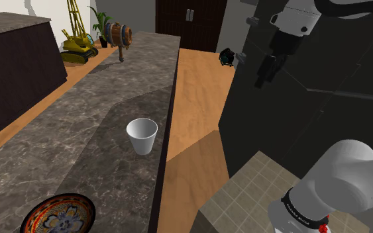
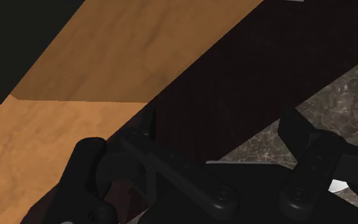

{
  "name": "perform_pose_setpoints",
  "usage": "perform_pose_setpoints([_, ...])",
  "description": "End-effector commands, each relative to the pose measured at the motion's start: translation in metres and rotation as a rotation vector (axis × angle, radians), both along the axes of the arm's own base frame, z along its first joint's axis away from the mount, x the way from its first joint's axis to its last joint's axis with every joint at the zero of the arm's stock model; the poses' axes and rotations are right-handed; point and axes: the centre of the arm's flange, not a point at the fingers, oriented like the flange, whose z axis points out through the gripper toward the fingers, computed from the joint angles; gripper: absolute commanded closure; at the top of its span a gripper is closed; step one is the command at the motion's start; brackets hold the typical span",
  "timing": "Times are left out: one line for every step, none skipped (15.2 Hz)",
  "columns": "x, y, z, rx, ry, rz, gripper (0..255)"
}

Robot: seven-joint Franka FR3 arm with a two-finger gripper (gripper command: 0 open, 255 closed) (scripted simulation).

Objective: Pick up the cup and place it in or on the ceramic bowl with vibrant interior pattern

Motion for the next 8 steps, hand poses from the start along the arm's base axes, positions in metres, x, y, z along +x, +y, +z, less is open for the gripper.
perform_pose_setpoints([0.000,0.000,0.000,0.000,0.000,0.000,0])
perform_pose_setpoints([0.009,0.007,-0.007,0.006,0.004,0.002,0])
perform_pose_setpoints([0.018,0.013,-0.014,0.011,0.008,0.004,0])
perform_pose_setpoints([0.027,0.020,-0.020,0.017,0.012,0.006,0])
perform_pose_setpoints([0.036,0.027,-0.027,0.022,0.016,0.008,0])
perform_pose_setpoints([0.045,0.034,-0.034,0.028,0.020,0.010,0])
perform_pose_setpoints([0.054,0.041,-0.041,0.033,0.024,0.012,0])
perform_pose_setpoints([0.063,0.047,-0.047,0.039,0.028,0.014,0])
